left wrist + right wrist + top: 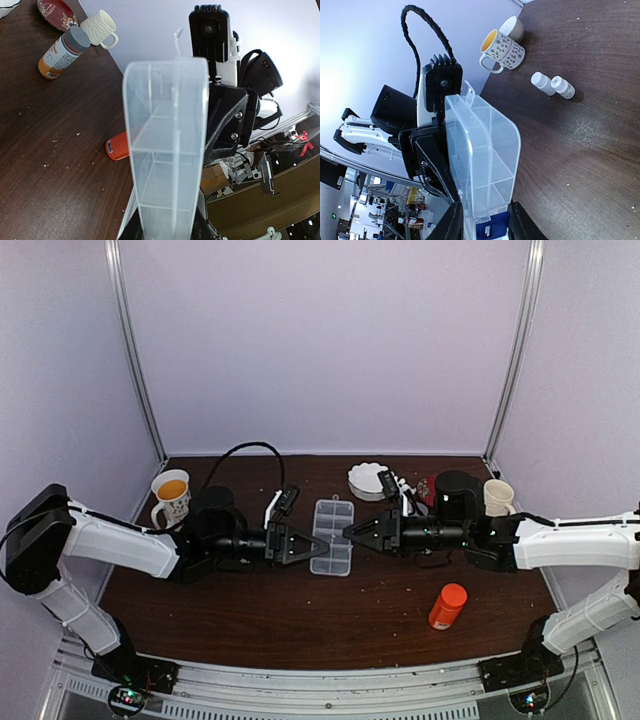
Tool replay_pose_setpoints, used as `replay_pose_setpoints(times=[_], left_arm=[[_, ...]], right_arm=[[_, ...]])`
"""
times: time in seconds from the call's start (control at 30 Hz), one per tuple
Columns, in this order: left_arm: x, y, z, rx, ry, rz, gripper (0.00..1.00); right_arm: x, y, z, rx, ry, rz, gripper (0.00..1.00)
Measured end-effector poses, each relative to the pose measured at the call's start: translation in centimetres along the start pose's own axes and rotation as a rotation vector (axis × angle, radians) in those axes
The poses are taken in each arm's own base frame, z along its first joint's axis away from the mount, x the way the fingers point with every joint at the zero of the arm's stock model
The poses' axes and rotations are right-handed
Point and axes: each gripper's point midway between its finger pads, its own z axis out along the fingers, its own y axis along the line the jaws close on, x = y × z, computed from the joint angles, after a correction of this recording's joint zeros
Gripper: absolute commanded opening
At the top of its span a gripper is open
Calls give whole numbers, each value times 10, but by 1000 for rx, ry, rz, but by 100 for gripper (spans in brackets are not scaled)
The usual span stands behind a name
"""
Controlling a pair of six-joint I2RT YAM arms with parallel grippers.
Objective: Sort the pills into containers
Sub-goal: Open the lid of the pill container at the center of the board.
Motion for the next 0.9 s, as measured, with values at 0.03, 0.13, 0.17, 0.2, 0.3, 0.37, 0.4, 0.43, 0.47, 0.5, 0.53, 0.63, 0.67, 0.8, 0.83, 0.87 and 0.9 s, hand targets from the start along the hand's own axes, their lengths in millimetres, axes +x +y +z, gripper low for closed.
replay_pose_setpoints(times=[0.03, 0.13, 0.17, 0.2, 0.3, 0.37, 0.4, 0.43, 0.47, 0.5, 0.53, 0.63, 0.67, 0.8, 0.83, 0.87, 0.9], left_arm=[[0, -1, 0, 1, 0, 4, 8], [-1, -5, -1, 3, 2, 16, 7], [0, -6, -1, 5, 3, 19, 7], [0, -7, 0, 7, 5, 21, 6], [1, -9, 0, 12, 8, 24, 6], [1, -10, 0, 14, 10, 24, 4], [1, -10, 0, 14, 11, 24, 4], [2, -9, 0, 14, 12, 24, 3], [2, -9, 0, 13, 13, 26, 3], [2, -10, 0, 14, 13, 27, 3], [1, -10, 0, 15, 13, 28, 3], [1, -9, -1, 14, 12, 33, 1], [0, -4, -2, -6, 7, 22, 1], [-2, 23, -6, -99, -3, -33, 1], [-2, 25, -6, -107, -4, -37, 1], [-2, 26, -7, -110, -4, -40, 1], [-2, 26, -6, -108, -4, -44, 1]], right_arm=[[0, 2, 0, -12, -3, 4, 32], [0, 7, -3, -45, -10, 15, 32], [1, 8, -4, -52, -11, 19, 32], [1, 9, -6, -58, -11, 21, 32], [2, 11, -9, -68, -13, 24, 31], [4, 12, -11, -72, -12, 31, 30], [4, 12, -12, -73, -12, 32, 29], [5, 12, -13, -74, -12, 35, 29], [5, 12, -14, -74, -13, 37, 28], [6, 12, -15, -75, -14, 37, 28], [6, 12, -16, -76, -14, 37, 28], [6, 13, -18, -78, -15, 39, 28], [7, 17, -19, -94, -11, 34, 28], [3, 40, -28, -171, -19, 1, 42], [2, 43, -29, -181, -22, -2, 48], [2, 45, -31, -185, -26, -10, 55], [2, 45, -31, -183, -28, -17, 63]])
